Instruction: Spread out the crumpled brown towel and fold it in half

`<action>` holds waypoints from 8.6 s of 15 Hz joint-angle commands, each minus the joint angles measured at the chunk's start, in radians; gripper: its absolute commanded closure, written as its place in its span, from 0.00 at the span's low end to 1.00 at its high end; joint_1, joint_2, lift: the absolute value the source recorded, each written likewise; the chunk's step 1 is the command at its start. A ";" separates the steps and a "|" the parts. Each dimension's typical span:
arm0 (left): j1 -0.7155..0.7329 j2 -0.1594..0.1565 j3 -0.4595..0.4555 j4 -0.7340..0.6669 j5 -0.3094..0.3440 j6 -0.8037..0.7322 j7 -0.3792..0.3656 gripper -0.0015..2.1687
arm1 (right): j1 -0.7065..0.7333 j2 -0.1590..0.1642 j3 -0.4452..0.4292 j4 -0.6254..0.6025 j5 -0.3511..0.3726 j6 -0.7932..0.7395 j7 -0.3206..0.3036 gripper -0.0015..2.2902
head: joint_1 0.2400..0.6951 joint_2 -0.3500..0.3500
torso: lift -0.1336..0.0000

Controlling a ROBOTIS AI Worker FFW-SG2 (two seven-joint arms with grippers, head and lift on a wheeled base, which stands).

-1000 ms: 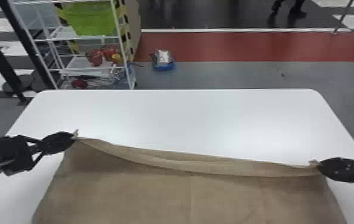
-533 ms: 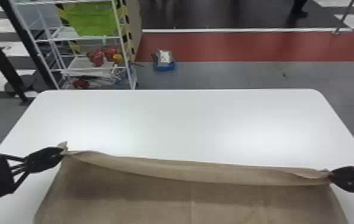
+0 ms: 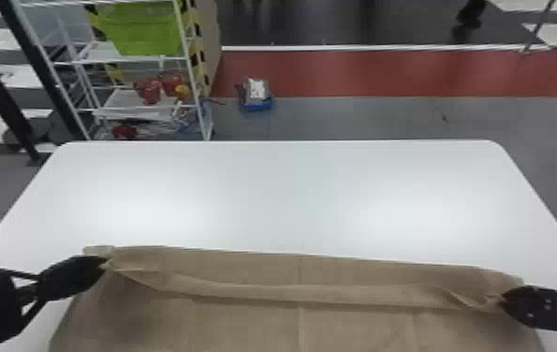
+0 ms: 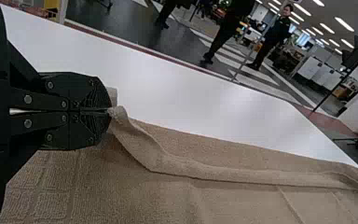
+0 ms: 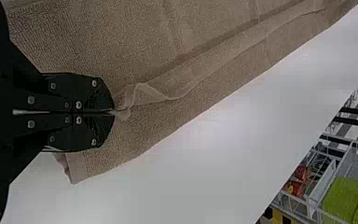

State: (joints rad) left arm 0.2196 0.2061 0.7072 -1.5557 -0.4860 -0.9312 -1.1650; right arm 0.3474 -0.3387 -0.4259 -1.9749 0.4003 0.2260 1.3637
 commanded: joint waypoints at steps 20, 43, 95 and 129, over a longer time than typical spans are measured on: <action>0.084 0.024 0.095 0.103 -0.218 -0.493 0.249 0.72 | 0.159 0.018 -0.151 -0.090 0.002 -0.359 0.003 0.67 | 1.00 0.47 | 0.08; 0.075 0.044 0.117 0.203 -0.237 -0.539 0.346 0.71 | 0.209 -0.002 -0.218 -0.010 0.006 -0.576 -0.044 0.67 | 1.00 0.42 | 0.08; 0.066 0.056 0.126 0.243 -0.313 -0.573 0.350 0.52 | 0.140 0.015 -0.031 -0.010 -0.087 -0.027 -0.120 0.03 | 1.00 0.46 | 0.08; 0.037 0.095 0.270 0.186 -0.307 -0.518 0.266 0.02 | 0.114 0.012 -0.024 0.004 -0.121 -0.012 -0.110 0.04 | 1.00 0.74 | 0.08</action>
State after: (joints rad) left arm 0.2567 0.3005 0.9771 -1.3701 -0.7920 -1.4487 -0.8990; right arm 0.4648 -0.3252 -0.4504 -1.9755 0.2782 0.2167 1.2532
